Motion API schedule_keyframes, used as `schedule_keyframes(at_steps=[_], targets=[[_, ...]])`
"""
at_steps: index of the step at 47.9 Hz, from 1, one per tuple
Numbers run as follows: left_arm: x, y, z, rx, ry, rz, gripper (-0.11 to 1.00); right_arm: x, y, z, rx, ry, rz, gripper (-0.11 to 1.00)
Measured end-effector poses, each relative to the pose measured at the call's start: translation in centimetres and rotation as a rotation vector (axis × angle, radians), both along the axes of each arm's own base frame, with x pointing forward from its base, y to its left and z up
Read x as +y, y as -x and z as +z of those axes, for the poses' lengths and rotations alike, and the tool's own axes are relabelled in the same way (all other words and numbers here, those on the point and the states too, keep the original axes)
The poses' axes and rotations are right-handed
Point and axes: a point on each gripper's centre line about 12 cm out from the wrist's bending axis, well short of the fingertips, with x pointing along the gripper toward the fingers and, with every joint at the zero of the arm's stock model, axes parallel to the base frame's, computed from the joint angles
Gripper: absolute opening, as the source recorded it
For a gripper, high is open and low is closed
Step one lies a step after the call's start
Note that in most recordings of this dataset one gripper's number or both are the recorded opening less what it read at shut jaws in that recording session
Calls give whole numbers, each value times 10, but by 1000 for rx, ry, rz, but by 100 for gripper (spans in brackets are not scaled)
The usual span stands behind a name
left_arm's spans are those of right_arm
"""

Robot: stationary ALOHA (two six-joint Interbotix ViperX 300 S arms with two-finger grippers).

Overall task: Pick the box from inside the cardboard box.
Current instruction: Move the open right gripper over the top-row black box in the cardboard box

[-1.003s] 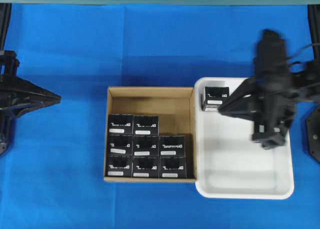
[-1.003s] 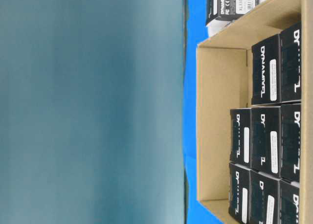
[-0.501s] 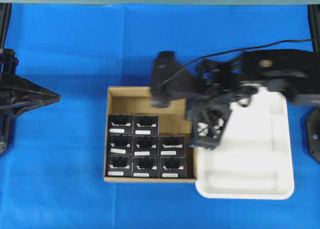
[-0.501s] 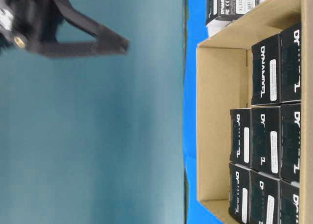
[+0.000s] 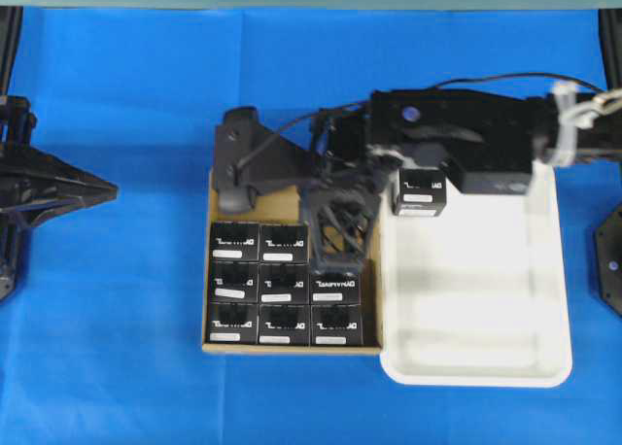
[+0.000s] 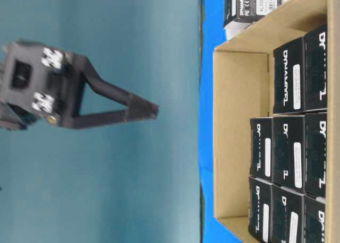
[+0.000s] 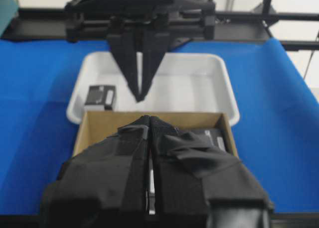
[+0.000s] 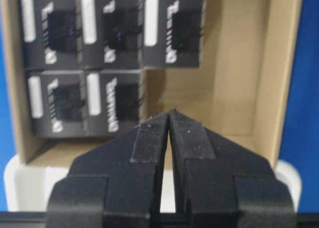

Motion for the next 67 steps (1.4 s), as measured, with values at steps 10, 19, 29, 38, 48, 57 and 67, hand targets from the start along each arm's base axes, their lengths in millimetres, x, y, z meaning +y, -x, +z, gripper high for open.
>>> schedule_keyframes(at_steps=[10, 19, 29, 38, 48, 57, 67], targets=[[0, 0, -3, 21, 0, 0, 2, -4, -10, -14, 9, 10, 33, 14], [0, 0, -2, 21, -1, 0, 2, -5, -16, -22, -21, 23, 55, 40], [0, 0, -2, 21, 19, 1, 2, -7, -23, -24, -67, 32, 49, 96], [0, 1, -2, 20, 22, 1, 2, -9, -28, -35, -70, 50, 46, 97], [0, 0, -2, 21, 22, 1, 2, -9, -31, -50, -42, 36, 8, 97], [0, 0, -2, 21, 23, 1, 2, -9, -32, -65, -9, 14, -6, 97], [-1, 0, 1, 12, 22, -2, 2, -9, -29, -68, 26, -81, -42, 97]])
